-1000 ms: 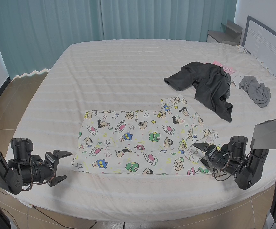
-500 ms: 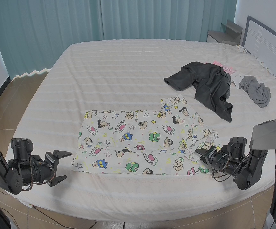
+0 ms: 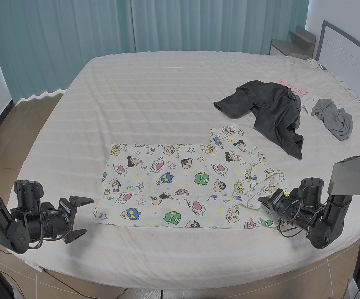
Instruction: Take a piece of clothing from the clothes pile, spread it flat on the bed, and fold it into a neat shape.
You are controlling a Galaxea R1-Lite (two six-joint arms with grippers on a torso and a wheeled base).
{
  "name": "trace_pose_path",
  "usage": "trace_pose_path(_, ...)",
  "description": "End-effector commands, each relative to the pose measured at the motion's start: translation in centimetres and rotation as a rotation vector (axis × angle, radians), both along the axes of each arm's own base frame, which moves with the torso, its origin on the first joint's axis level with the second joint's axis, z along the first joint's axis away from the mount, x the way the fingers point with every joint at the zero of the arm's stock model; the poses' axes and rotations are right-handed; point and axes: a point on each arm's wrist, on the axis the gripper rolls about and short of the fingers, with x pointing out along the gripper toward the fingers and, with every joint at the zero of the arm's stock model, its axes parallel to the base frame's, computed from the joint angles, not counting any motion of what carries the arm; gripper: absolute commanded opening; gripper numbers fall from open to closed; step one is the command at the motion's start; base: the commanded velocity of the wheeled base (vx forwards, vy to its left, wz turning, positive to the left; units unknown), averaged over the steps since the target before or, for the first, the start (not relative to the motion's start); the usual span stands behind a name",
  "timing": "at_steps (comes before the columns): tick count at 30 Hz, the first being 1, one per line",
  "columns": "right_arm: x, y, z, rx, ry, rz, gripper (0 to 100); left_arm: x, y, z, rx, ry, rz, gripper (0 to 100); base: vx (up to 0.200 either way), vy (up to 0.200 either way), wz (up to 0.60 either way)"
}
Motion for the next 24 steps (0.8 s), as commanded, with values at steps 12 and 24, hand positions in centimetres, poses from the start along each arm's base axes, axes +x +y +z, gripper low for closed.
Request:
trace_pose_path(12,-1.9,2.8,5.2,-0.046,-0.029,0.007,0,0.0,0.0,0.0,0.001,0.000,0.003,100,0.000,0.000,0.00)
trace_pose_path(24,-3.9,4.1,4.9,-0.136,0.040,-0.038,0,0.0,0.0,0.0,0.001,-0.002,0.003,100,0.000,0.000,0.00)
